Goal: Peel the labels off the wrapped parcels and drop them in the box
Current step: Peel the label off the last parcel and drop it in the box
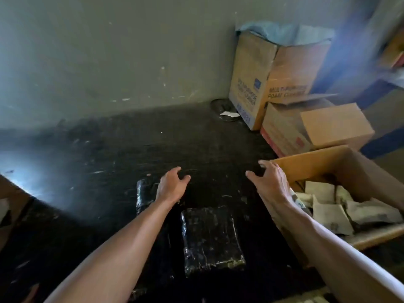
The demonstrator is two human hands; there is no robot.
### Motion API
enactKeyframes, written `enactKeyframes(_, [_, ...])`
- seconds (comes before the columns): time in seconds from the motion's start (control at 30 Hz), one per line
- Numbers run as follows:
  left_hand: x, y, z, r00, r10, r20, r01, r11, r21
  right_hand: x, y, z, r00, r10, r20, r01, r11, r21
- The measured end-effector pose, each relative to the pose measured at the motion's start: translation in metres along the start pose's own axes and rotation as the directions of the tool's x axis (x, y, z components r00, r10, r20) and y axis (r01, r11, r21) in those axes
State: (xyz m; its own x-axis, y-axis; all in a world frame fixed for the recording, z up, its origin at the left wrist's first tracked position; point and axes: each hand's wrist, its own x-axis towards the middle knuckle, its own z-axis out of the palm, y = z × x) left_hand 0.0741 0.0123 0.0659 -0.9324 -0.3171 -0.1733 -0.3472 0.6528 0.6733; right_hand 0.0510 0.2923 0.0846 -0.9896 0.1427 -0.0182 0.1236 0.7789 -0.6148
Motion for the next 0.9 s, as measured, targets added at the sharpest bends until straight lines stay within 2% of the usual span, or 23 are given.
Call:
enactKeyframes(0.1, [0.007,-0.06,-0.04,0.991,-0.13,-0.03,0.129,0.991,-0.029,-0.001,-0.056,0.048,0.996,-0.06,0.062,0.059,0.998,0.012])
enactKeyframes(0.23, [0.014,-0.13,-0.069,0.962,-0.265,-0.063,0.259,0.962,-0.084,-0.002,-0.105,0.121,0.958,-0.085,0.273,0.083,0.996,0.017])
enactKeyframes(0.43, [0.034,-0.187,-0.066,0.919,-0.392,0.05,0.393,0.897,-0.201,0.0,-0.134,0.216,0.837,0.025,0.546,0.034,0.995,-0.097])
enactKeyframes(0.6, [0.054,-0.207,-0.037,0.899,-0.342,0.273,0.407,0.883,-0.234,0.005,-0.133,0.254,0.744,0.138,0.654,-0.018,0.982,-0.188])
enactKeyframes(0.67, [0.057,-0.205,-0.032,0.907,-0.304,0.292,0.38,0.891,-0.249,0.008,-0.131,0.263,0.723,0.154,0.673,-0.046,0.984,-0.175])
enactKeyframes(0.77, [0.062,-0.205,-0.032,0.917,-0.28,0.284,0.361,0.886,-0.292,0.012,-0.134,0.265,0.726,0.166,0.668,-0.097,0.985,-0.141])
enactKeyframes(0.9, [0.069,-0.215,-0.044,0.933,-0.267,0.24,0.341,0.868,-0.36,0.008,-0.142,0.255,0.779,0.135,0.613,-0.089,0.99,-0.105])
